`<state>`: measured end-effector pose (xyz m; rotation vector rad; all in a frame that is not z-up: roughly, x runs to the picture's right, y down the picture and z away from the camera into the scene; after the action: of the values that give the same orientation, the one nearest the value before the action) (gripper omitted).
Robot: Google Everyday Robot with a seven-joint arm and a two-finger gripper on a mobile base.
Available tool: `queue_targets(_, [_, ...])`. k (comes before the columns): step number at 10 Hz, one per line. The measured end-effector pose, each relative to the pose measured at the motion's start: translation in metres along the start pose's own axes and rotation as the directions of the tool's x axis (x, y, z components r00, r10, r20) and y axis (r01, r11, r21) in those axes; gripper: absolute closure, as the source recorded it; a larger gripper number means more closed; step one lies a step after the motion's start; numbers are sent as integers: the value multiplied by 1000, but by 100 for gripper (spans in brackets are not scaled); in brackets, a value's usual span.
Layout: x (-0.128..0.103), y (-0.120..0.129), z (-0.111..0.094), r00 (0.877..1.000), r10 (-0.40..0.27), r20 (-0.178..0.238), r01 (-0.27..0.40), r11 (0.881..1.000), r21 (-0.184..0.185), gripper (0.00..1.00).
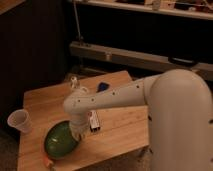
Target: Drag the ceramic bowl in a circle
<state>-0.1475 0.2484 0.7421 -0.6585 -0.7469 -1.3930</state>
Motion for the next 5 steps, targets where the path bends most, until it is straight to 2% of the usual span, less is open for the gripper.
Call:
queue_targets(3, [21, -46, 19, 998, -66, 5, 66, 997, -26, 86])
queue_targets(5, [45, -54, 21, 999, -49, -11, 48, 998, -43, 86])
